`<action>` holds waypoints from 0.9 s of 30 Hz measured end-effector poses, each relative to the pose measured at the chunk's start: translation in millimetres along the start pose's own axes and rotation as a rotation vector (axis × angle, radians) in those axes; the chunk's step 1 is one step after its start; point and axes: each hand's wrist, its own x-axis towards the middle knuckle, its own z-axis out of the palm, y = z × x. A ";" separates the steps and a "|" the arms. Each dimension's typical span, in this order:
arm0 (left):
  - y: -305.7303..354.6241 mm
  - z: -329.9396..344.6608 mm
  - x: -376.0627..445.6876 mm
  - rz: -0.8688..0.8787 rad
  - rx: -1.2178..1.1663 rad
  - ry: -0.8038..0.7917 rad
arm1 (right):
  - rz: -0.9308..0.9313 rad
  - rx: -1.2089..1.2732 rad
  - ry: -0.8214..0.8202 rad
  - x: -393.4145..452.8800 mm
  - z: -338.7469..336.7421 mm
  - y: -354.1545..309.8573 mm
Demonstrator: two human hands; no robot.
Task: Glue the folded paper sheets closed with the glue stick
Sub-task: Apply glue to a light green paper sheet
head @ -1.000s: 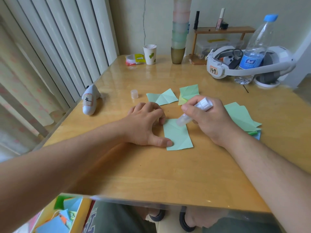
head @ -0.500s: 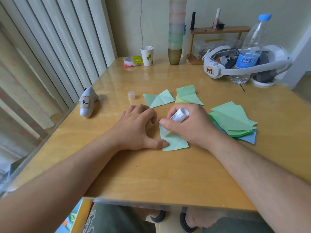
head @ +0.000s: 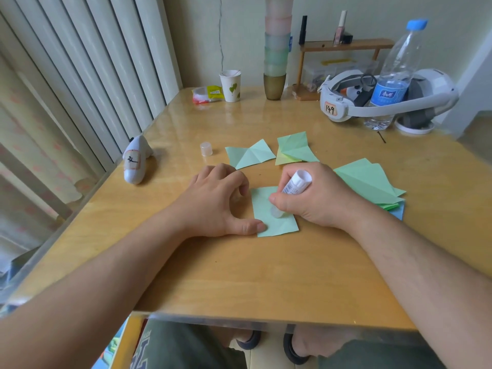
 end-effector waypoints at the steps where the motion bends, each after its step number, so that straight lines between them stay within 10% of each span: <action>1: 0.2 -0.1 -1.0 0.003 0.003 -0.006 | 0.002 -0.006 0.008 0.2 -3.5 2.5; 18: 1.3 -1.1 -3.7 0.009 0.018 -0.046 | -0.039 0.173 0.152 8.2 -10.8 13.5; 27: 0.9 -3.0 -5.4 0.053 0.010 -0.062 | -0.165 0.296 -0.070 1.4 10.9 -0.7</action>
